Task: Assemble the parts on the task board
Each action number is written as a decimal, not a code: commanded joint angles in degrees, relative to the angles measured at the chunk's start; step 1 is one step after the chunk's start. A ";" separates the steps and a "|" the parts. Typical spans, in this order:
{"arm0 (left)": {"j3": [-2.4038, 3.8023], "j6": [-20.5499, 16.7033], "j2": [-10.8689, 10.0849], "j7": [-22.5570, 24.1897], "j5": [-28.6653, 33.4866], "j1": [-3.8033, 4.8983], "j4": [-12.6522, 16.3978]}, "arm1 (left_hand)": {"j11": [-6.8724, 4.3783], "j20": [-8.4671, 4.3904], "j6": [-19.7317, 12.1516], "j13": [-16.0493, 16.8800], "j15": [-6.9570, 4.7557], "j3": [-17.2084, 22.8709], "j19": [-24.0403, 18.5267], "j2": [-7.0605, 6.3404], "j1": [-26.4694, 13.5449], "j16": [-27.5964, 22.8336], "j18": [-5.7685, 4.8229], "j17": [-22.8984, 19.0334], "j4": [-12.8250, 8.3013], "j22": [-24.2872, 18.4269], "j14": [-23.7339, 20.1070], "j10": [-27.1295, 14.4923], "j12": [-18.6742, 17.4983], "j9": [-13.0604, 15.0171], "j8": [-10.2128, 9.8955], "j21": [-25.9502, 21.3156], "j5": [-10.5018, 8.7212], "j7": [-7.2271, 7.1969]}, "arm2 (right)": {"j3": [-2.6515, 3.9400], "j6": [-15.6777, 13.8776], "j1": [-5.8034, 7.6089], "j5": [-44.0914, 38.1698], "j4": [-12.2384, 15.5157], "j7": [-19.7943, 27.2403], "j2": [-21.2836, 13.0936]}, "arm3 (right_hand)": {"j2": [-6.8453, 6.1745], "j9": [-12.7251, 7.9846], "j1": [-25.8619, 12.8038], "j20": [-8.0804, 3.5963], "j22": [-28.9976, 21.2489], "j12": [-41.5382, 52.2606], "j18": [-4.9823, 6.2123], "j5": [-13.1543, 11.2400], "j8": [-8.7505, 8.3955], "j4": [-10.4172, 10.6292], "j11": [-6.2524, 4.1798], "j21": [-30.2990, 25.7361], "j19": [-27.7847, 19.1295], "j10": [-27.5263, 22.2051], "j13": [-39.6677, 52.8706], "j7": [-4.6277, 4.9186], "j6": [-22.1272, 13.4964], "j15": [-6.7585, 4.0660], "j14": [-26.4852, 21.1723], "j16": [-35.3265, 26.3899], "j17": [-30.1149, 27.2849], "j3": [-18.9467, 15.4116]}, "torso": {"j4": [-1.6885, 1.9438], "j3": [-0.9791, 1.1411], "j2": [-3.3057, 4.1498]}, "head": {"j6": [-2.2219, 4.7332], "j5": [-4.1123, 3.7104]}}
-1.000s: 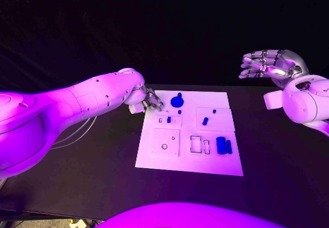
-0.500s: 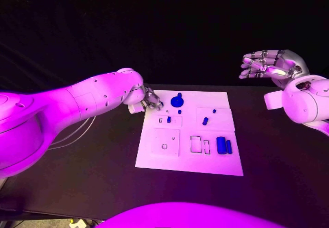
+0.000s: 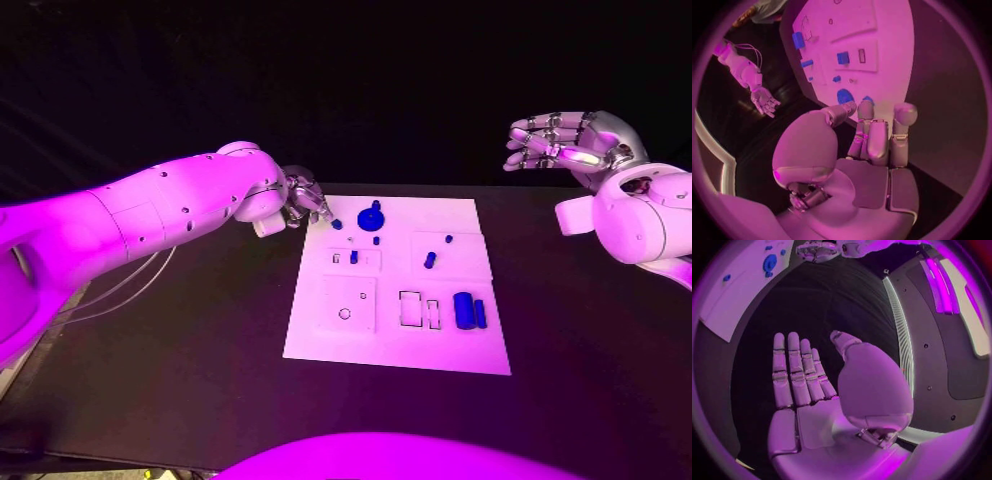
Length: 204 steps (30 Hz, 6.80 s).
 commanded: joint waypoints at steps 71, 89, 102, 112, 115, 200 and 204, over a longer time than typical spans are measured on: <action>-2.29 -7.78 7.55 7.62 -31.52 -3.37 -6.76 | 1.27 1.35 -5.89 -10.89 1.16 -29.32 -2.37 1.84 11.93 -2.74 1.41 -6.73 15.02 -6.38 -3.64 -6.73 -4.45 -6.47 7.90 -7.23 0.94 1.44 | -0.35 0.34 -0.71 -5.33 -1.34 -0.07 0.95 | 0.11 -0.67 1.94 -0.17 -1.41 -0.95 1.56 1.34 -1.07 -0.96 -0.28 -0.29 0.94 1.29 -1.48 1.93 0.73 -0.09 1.11 -1.45 -0.64 1.70 | -0.07 0.05 0.08 | 0.35 -0.55; -2.35 -7.33 8.17 9.56 -29.76 -3.58 -7.66 | 1.18 1.32 -4.57 -13.58 1.10 -22.76 -2.84 4.69 17.49 -2.39 1.42 -6.32 14.62 -5.84 -3.57 -5.93 -7.72 -10.22 5.82 -6.86 0.73 1.43 | -0.36 0.70 -0.74 -5.33 -1.41 -0.24 0.96 | 0.19 -0.70 1.79 -0.17 -1.58 -0.97 1.56 1.36 -1.08 -0.87 -0.28 -0.27 1.00 1.42 -1.65 1.94 0.84 -0.10 1.20 -1.51 -0.68 1.75 | 0.01 0.05 0.04 | 0.05 -0.70; -2.44 -5.76 8.11 9.88 -29.59 -3.61 -7.73 | 1.03 1.29 -3.70 -14.67 1.01 -17.34 -3.01 5.94 17.97 -2.24 1.45 -6.21 14.48 -5.54 -3.58 -4.96 -9.39 -11.74 4.63 -6.65 0.96 1.14 | -0.39 0.96 -0.75 -5.27 -1.46 -0.36 0.95 | 0.22 -0.74 1.54 -0.18 -1.80 -0.98 1.57 1.35 -1.09 -0.73 -0.29 -0.24 1.09 1.60 -1.86 1.95 0.99 -0.12 1.36 -1.56 -0.71 1.75 | 0.00 0.06 0.02 | 0.11 -0.71; -2.48 -4.07 8.17 9.92 -29.46 -3.61 -7.73 | 1.01 1.30 -3.83 -14.61 1.07 -4.53 -3.58 5.05 12.06 -2.15 1.52 -6.36 11.12 -5.27 -3.89 -4.64 -9.85 -13.78 1.19 -6.57 0.88 1.31 | -0.41 1.12 -0.75 -5.23 -1.53 -0.40 0.95 | 0.23 -0.75 1.45 -0.18 -1.86 -0.99 1.57 1.35 -1.11 -0.67 -0.29 -0.23 1.12 1.64 -1.92 1.95 1.02 -0.12 1.39 -1.58 -0.72 1.74 | 0.00 0.05 0.00 | 0.12 -0.63; -2.49 -3.79 8.17 9.90 -29.45 -3.61 -7.74 | 0.89 1.21 -3.34 -14.40 0.99 -1.76 -3.57 5.53 9.87 -2.10 1.52 -6.31 10.10 -5.10 -3.86 -4.57 -9.65 -14.16 0.29 -6.44 0.95 1.26 | -0.42 1.20 -0.75 -5.22 -1.56 -0.41 0.97 | 0.22 -0.76 1.35 -0.18 -1.93 -1.00 1.57 1.35 -1.12 -0.62 -0.29 -0.23 1.14 1.67 -1.98 1.95 1.04 -0.11 1.42 -1.60 -0.73 1.72 | 0.02 0.03 -0.02 | 0.15 -0.67; -2.48 -4.66 6.23 11.23 -25.29 -3.53 -6.70 | 0.96 1.33 -1.56 -12.32 1.01 11.44 -4.68 2.69 -9.88 -1.24 1.52 -5.28 -0.97 -3.43 -3.66 -4.81 -8.04 -12.50 -1.42 -5.24 1.62 1.22 | -0.62 1.61 -1.20 -4.96 -2.45 -0.56 1.15 | 0.13 -0.87 0.95 -0.15 -2.43 -1.09 1.55 1.37 -1.24 -0.44 -0.29 -0.28 1.14 1.85 -2.42 1.93 1.17 -0.08 1.41 -1.86 -0.85 1.64 | -0.02 0.08 0.02 | -0.23 -0.40; -2.48 -4.81 6.33 11.22 -25.39 -3.53 -6.74 | 0.95 1.36 -1.57 -12.26 1.03 9.54 -4.67 1.59 -10.82 -1.20 1.53 -5.27 -0.63 -3.58 -3.68 -4.71 -8.01 -12.42 -1.45 -5.48 1.65 1.16 | -0.63 1.62 -1.22 -4.96 -2.47 -0.57 1.17 | 0.13 -0.87 0.95 -0.15 -2.43 -1.09 1.55 1.37 -1.24 -0.44 -0.29 -0.28 1.14 1.85 -2.42 1.93 1.17 -0.08 1.41 -1.86 -0.85 1.64 | -0.02 0.06 0.04 | -0.21 -0.40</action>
